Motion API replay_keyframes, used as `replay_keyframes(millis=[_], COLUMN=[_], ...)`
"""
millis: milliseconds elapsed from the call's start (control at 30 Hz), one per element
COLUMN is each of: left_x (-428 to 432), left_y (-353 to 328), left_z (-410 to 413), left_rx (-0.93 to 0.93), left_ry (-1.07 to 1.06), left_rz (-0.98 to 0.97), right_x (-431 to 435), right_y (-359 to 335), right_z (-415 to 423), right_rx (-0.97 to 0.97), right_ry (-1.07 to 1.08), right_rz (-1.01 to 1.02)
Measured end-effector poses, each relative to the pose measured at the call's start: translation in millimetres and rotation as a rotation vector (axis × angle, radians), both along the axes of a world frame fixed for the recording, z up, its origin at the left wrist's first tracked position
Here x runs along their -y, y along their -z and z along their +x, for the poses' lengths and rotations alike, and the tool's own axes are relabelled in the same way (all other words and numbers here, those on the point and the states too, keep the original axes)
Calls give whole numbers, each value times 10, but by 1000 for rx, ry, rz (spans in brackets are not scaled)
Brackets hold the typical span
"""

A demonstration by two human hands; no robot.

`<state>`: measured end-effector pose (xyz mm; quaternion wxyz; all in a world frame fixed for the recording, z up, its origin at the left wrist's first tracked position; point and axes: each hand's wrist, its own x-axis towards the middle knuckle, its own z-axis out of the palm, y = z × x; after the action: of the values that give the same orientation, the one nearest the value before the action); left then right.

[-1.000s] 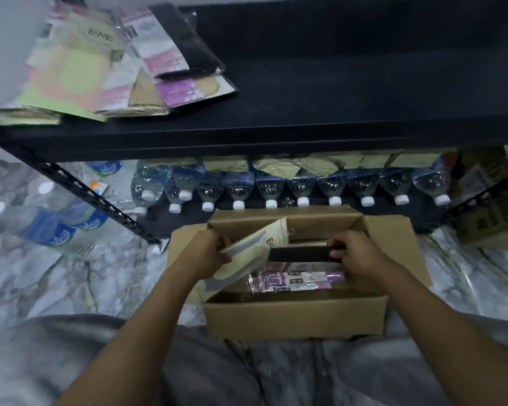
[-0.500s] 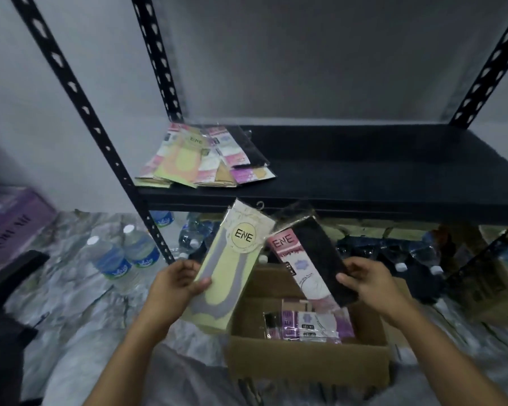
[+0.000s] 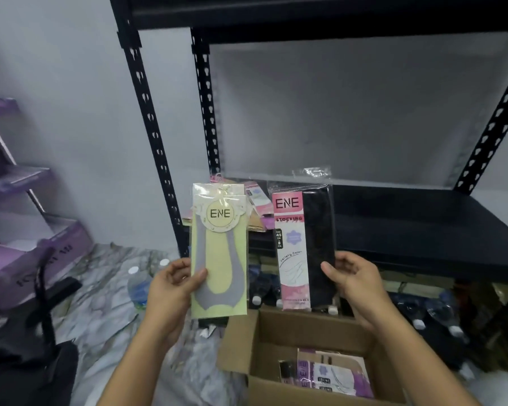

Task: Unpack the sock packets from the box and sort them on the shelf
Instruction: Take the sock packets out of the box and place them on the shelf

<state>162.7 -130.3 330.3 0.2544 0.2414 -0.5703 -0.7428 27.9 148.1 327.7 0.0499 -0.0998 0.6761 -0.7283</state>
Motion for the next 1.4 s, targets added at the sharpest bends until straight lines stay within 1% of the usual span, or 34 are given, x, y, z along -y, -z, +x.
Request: replay_keyframes(millis=[133, 267, 367, 533, 700, 800, 900, 1067, 1133, 1267, 1400], left_x=[201, 495, 694, 933, 1180, 1272, 1324, 1355, 1353, 1366, 1327], left_y=[-213, -387, -501, -607, -636, -574, -482, -383, -347, -275, -273], left_z=[-186, -560, -925, -1626, -2200, -2441, -2591, -2625, -2601, -2565, -2503], left_rx=[-5, 76, 155, 231, 409, 517, 611, 748, 797, 792, 654], left_ry=[-13, -21, -17, -48, -65, -79, -79, -61, -67, -66, -93], left_rz=[7, -31, -119, -243, -434, -571, -709, -910, -973, -984, -937], right_x=[236, 527, 754, 1128, 1428, 1594, 1715, 1792, 1806, 1807, 1682], right_y=[-152, -286, -367, -471, -478, -430, -374, -246, -214, -185, -229], right_z=[-145, -441, -730, -1323, -1792, -1964, -2079, -2138, -2127, -2097, -2017], right_rx=[-7, 45, 79, 111, 123, 115, 45, -54, -91, -106, -175], right_ry=[44, 52, 41, 68, 108, 102, 123, 134, 139, 141, 150], right_rz=[13, 45, 81, 180, 289, 399, 578, 853, 914, 941, 864])
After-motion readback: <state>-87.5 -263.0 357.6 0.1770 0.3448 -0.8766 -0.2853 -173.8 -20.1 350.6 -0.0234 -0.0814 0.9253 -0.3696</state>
